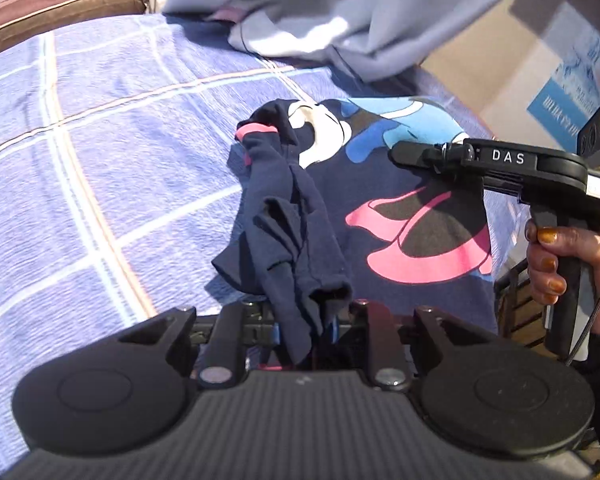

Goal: Fold small clothes

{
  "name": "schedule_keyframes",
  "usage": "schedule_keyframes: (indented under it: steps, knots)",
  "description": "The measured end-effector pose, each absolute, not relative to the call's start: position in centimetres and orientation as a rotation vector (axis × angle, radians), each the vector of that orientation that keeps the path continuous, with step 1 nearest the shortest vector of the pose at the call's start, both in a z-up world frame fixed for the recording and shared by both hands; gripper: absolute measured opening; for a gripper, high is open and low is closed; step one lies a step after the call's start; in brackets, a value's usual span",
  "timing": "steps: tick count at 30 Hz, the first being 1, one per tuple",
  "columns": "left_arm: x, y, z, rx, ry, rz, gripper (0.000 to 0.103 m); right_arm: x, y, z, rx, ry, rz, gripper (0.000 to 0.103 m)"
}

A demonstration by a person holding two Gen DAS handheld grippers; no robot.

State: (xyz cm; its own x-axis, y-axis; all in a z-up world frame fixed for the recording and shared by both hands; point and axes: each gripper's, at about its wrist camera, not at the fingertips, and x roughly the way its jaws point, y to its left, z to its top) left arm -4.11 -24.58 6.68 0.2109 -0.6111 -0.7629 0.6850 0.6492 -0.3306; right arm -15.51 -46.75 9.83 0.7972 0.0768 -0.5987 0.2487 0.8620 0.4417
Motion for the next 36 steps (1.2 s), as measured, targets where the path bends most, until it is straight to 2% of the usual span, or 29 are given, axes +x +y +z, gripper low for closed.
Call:
schedule_keyframes:
  steps: [3, 5, 8, 9, 11, 13, 14, 16, 17, 20, 25, 36]
  knots:
    - [-4.6, -26.2, 5.4, 0.130, 1.024, -0.885, 0.022, -16.1, -48.6, 6.8, 0.594, 0.649, -0.109, 0.034]
    - [-5.3, -26.0, 4.8, 0.157, 1.010, -0.868, 0.027, -16.3, -49.5, 5.0, 0.632, 0.655, -0.130, 0.037]
    - [-5.2, -25.5, 4.5, 0.155, 1.004, -0.839, 0.043, -16.6, -49.9, 3.2, 0.670, 0.644, -0.156, 0.053]
    - [-5.2, -25.4, 4.5, 0.168, 0.996, -0.826, 0.051, -16.8, -50.0, 3.1, 0.690, 0.626, -0.165, 0.061]
    - [-5.1, -24.6, 4.9, 0.200, 0.973, -0.813, 0.059, -16.9, -49.8, 3.5, 0.695, 0.631, -0.187, 0.069]
    - [-5.1, -24.3, 5.4, 0.237, 0.953, -0.784, 0.076, -17.4, -49.1, 4.8, 0.621, 0.649, -0.251, 0.094]
    - [-5.2, -24.2, 5.9, 0.261, 0.939, -0.773, 0.081, -18.3, -48.9, 5.6, 0.565, 0.661, -0.297, 0.098]
    - [-5.5, -23.7, 6.9, 0.318, 0.904, -0.736, 0.098, -18.7, -48.0, 7.3, 0.487, 0.689, -0.341, 0.100]
    - [-5.5, -23.5, 7.5, 0.346, 0.880, -0.719, 0.101, -18.9, -47.4, 8.2, 0.463, 0.694, -0.320, 0.100]
    - [-5.9, -22.8, 9.6, 0.398, 0.844, -0.690, 0.103, -19.6, -45.1, 11.0, 0.414, 0.723, -0.196, 0.103]
    - [-6.6, -22.1, 11.8, 0.404, 0.895, -0.688, 0.103, -20.1, -40.6, 14.2, 0.237, 0.819, -0.057, 0.103]
    - [-10.1, -23.8, 13.0, 0.526, 0.829, -0.676, 0.103, -21.3, -37.5, 14.6, 0.100, 0.924, -0.072, 0.103]
